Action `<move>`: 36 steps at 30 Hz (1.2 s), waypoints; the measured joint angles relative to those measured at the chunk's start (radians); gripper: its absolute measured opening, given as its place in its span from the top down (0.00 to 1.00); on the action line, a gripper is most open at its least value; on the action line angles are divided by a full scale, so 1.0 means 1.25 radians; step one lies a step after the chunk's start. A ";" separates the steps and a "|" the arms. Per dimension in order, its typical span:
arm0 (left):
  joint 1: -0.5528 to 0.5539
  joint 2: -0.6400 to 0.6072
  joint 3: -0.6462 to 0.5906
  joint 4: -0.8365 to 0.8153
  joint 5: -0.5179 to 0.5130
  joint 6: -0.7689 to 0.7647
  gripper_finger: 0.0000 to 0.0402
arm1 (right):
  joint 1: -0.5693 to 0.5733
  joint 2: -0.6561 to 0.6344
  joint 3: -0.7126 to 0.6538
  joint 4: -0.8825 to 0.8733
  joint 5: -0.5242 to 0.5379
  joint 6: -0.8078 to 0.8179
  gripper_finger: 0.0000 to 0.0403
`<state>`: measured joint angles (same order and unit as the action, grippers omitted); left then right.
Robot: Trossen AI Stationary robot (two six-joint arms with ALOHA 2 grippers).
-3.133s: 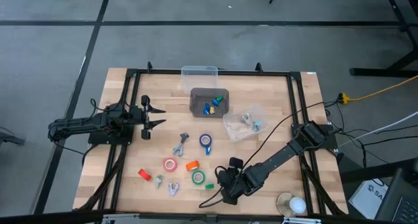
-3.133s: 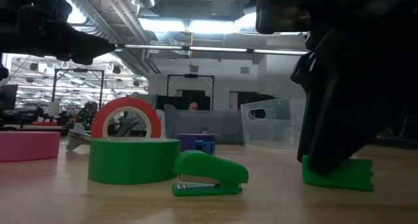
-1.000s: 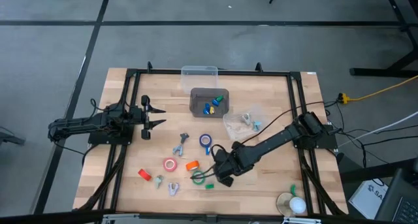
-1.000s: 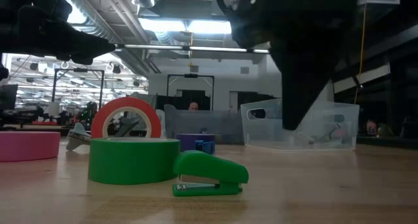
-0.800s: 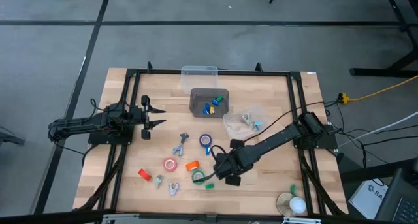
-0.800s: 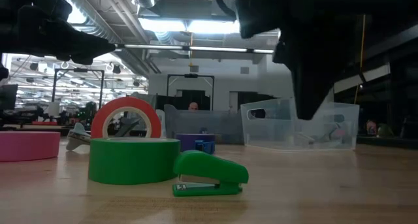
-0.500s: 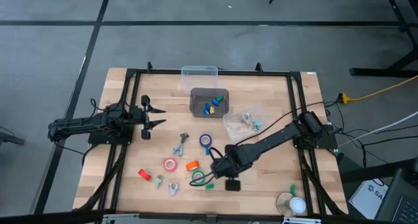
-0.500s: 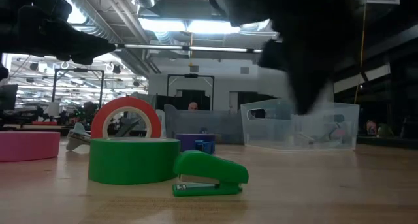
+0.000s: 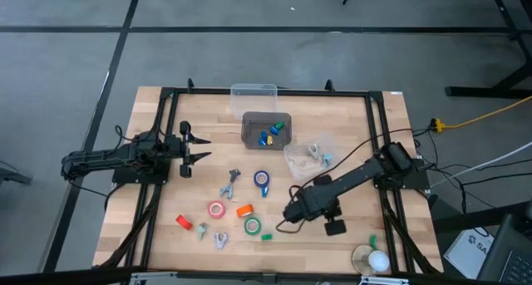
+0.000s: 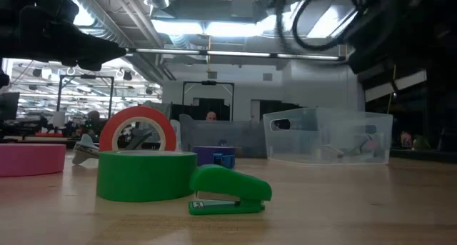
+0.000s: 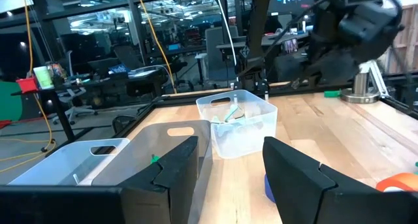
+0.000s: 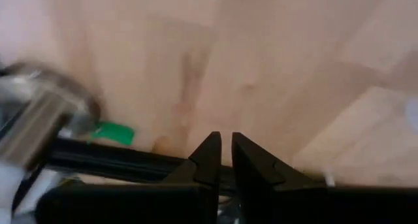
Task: Pick and place Stapler, Stapler remover, tape
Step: Put the green stapler into the black bin
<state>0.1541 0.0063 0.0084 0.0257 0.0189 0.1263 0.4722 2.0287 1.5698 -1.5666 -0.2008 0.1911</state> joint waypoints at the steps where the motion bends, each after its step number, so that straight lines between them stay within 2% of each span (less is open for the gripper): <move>1: 0.000 0.000 0.000 0.000 0.000 0.000 0.58 | 0.007 -0.014 -0.004 0.007 -0.013 -0.022 0.90; 4: 0.000 0.000 0.000 0.000 0.000 0.000 0.58 | 0.027 -0.058 -0.005 0.012 -0.033 -0.051 0.90; 9: 0.000 0.000 0.000 0.000 0.000 0.000 0.58 | 0.045 -0.158 -0.005 0.011 0.054 0.026 0.90; 13: 0.000 0.000 0.000 0.000 0.000 0.000 0.58 | 0.053 -0.238 -0.005 0.018 0.070 0.076 0.90; 17: 0.000 0.000 0.000 0.000 0.000 0.000 0.58 | 0.065 -0.308 -0.024 0.034 0.137 0.103 0.90; 22: 0.000 0.000 0.000 0.000 0.000 0.000 0.58 | 0.078 -0.404 -0.146 0.116 0.145 0.135 0.90; 27: 0.000 0.000 0.000 0.000 0.000 0.000 0.58 | 0.082 -0.485 -0.307 0.194 0.079 0.141 0.90; 31: 0.000 0.000 0.000 0.000 0.000 0.000 0.58 | 0.082 -0.521 -0.405 0.231 0.047 0.153 0.90; 36: 0.000 0.000 0.000 0.000 0.000 0.000 0.58 | 0.082 -0.525 -0.473 0.241 0.041 0.153 0.90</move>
<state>0.1541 0.0063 0.0084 0.0256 0.0189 0.1261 0.5747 1.3724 0.9788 -1.2654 -0.1501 0.3824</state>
